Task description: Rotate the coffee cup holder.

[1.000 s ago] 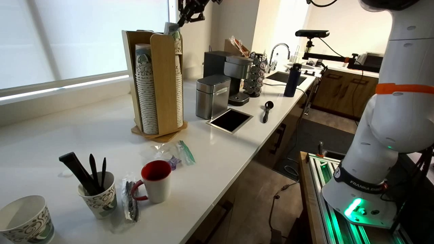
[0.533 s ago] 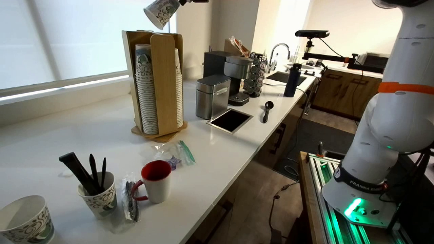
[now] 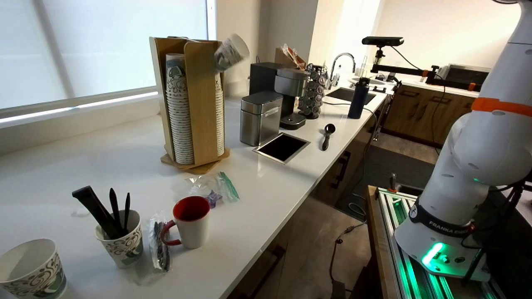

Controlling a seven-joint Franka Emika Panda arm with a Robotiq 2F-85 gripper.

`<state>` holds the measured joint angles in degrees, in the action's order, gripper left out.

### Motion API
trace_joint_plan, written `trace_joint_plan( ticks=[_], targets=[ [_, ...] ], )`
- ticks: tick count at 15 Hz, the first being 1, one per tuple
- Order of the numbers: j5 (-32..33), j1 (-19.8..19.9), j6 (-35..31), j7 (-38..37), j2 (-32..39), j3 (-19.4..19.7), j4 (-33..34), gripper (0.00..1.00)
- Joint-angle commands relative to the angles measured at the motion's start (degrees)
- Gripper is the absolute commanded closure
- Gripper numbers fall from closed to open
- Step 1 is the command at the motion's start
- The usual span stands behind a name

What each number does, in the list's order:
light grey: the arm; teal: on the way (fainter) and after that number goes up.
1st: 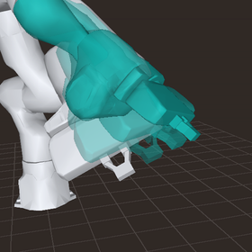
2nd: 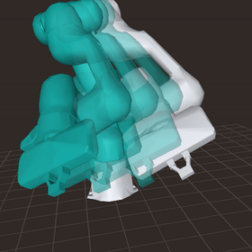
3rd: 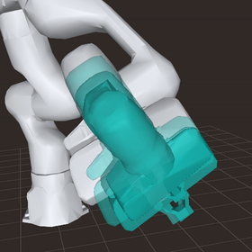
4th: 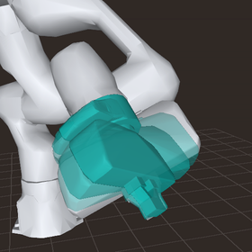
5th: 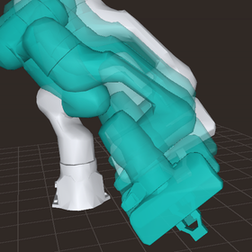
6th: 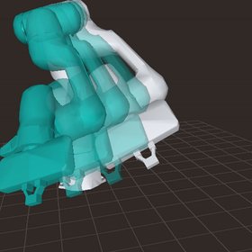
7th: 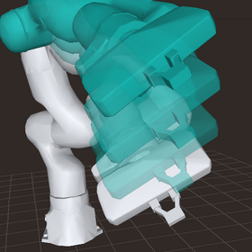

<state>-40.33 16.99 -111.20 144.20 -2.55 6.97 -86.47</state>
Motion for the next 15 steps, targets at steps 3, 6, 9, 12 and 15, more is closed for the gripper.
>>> trace_joint_plan(
  ticks=[3, 6, 9, 12, 15],
  targets=[
    [2.84, -2.91, 6.17, 0.68, -2.31, 3.98, -5.35, 0.99],
    [7.41, -3.8, 12.68, 0.47, -1.39, 4.06, -7.42, 0.99],
    [9.56, -4.71, 18.53, 1.06, -1.35, 3.84, -9.97, 0.71],
    [9.33, -6.05, 15.69, 2.19, -3.57, 3.14, -14.25, 0.56],
    [8.91, -6.53, 16.96, 1.14, -1.21, 3.69, -11.51, 0.59]
  ],
)
